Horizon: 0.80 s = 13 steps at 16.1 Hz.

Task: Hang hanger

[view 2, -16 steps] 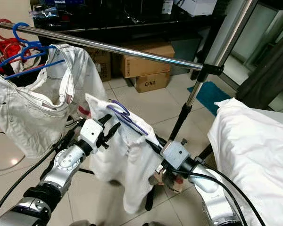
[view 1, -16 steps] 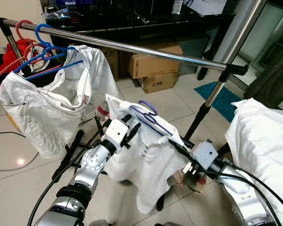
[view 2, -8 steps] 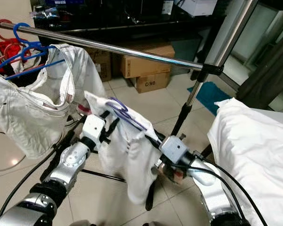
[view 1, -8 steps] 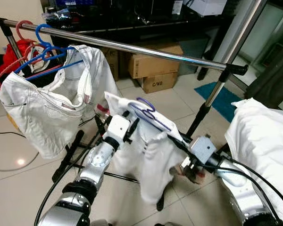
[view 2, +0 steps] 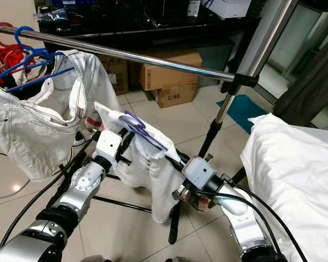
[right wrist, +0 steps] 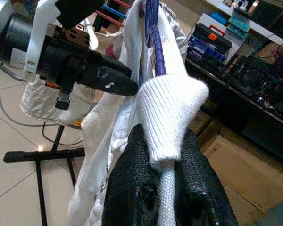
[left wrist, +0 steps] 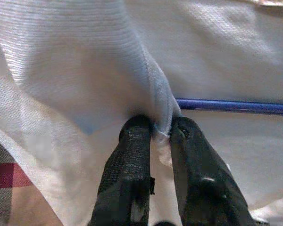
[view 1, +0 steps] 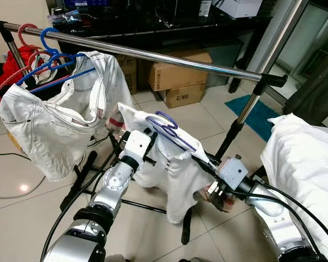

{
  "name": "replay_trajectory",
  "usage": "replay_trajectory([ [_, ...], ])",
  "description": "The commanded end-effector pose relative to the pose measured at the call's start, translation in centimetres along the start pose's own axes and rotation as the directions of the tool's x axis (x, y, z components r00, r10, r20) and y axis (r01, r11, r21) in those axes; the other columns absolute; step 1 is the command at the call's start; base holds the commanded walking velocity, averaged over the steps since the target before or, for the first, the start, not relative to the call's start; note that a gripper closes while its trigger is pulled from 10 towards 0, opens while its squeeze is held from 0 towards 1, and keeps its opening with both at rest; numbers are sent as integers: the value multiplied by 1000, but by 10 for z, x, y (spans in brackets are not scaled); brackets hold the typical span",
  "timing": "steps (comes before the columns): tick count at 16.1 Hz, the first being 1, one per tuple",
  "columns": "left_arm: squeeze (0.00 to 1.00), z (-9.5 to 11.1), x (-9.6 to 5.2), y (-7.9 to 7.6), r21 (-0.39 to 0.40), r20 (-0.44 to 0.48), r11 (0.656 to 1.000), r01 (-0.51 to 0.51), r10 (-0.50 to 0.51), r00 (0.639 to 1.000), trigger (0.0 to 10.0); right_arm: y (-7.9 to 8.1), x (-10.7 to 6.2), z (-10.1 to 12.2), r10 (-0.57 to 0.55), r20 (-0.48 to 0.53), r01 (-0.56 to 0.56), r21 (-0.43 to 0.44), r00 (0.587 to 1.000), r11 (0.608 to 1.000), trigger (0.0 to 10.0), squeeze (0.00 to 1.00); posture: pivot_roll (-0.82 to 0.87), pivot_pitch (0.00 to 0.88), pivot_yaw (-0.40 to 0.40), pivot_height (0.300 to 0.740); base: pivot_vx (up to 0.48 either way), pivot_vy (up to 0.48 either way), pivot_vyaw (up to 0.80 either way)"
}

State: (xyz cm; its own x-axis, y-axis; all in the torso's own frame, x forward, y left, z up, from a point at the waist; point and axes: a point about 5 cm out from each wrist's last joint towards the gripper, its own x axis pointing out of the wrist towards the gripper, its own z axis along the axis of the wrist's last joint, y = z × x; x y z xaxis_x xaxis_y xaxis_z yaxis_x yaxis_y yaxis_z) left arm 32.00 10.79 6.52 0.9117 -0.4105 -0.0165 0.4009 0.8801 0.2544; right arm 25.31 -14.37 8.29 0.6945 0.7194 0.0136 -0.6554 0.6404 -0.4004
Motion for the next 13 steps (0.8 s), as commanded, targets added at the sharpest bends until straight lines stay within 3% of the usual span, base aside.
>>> replay_trajectory([
  [1, 0, 1, 2, -3, 0, 0, 1000, 14, -14, 1000, 0, -1, -1, 3, -5, 16, 5, -14, 1000, 1000, 0, 0, 58, 10, -43, 740, 0, 0, 0],
  [13, 0, 0, 0, -4, 7, 9, 1000, 20, -20, 1000, 0, -1, -20, -12, 4, -76, -3, 11, 997, 1000, 0, 0, 50, 13, -42, 740, 0, 0, 0],
])
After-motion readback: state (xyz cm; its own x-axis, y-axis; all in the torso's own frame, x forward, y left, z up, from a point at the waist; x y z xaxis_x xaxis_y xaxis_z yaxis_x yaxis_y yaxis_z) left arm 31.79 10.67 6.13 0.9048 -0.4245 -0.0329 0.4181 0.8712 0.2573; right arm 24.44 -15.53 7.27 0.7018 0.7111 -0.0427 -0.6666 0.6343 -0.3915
